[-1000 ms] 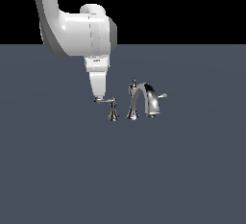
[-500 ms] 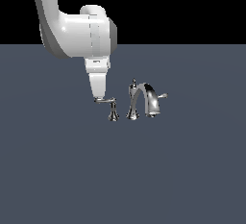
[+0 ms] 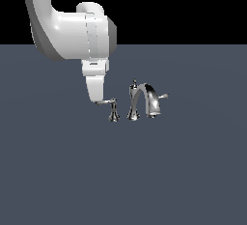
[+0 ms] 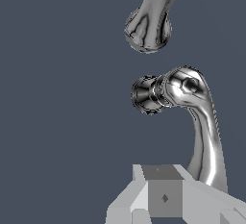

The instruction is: Turn on the faucet by rotating a designated handle.

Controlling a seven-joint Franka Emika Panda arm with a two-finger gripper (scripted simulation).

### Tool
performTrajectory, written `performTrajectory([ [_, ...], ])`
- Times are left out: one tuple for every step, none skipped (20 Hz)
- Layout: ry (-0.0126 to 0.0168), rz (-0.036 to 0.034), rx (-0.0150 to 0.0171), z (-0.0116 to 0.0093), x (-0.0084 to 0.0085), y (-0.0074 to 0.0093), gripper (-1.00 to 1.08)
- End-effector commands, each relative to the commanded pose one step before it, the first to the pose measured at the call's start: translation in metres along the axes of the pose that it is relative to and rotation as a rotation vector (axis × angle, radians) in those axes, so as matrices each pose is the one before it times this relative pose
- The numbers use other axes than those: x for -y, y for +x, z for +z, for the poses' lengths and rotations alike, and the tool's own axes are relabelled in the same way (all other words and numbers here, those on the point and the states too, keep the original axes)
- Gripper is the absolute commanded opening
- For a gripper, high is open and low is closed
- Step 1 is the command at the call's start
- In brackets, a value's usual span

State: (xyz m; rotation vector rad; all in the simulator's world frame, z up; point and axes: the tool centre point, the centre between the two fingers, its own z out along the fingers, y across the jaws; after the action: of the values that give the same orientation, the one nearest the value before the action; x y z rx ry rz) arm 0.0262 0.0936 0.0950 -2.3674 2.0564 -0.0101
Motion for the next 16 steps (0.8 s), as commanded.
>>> performTrajectory([
  [-0.00865,-0.00679,0.00097,0.00007,-0.01197,-0.00768,-1.00],
  [0.00000,0.00000,0.00000,0.00000,-0.00314,-0.00128,-1.00],
  [0.00000,0.00000,0.00000,0.00000,0.00000,0.00000,-1.00],
  [0.00990,0.01322,-0.00205,-0.00016,0.00761,0.00999,-1.00],
  [-0.00059,-0.00077,0.00013,0.00000,-0.00322,0.00062,-1.00],
  [-0.00058,-0.00077,0.00013,0.00000,-0.00323,0.00063,-1.00],
  [-0.00051,-0.00067,0.00011,-0.00005,-0.00326,0.00069,-1.00],
  [-0.00058,-0.00077,0.00013,-0.00001,-0.00326,0.00064,-1.00],
  [-0.00065,-0.00086,0.00014,0.00003,-0.00327,0.00059,-1.00],
  [-0.00051,-0.00067,0.00011,-0.00005,-0.00330,0.00070,-1.00],
  [-0.00065,-0.00086,0.00014,0.00003,-0.00330,0.00060,-1.00],
  [-0.00058,-0.00077,0.00013,-0.00001,-0.00332,0.00066,-1.00],
  [-0.00065,-0.00086,0.00015,0.00002,-0.00333,0.00061,-1.00],
  [-0.00050,-0.00067,0.00011,-0.00006,-0.00335,0.00072,-1.00],
  [-0.00065,-0.00086,0.00015,0.00002,-0.00335,0.00062,-1.00],
  [-0.00065,-0.00087,0.00015,0.00002,-0.00336,0.00063,-1.00],
])
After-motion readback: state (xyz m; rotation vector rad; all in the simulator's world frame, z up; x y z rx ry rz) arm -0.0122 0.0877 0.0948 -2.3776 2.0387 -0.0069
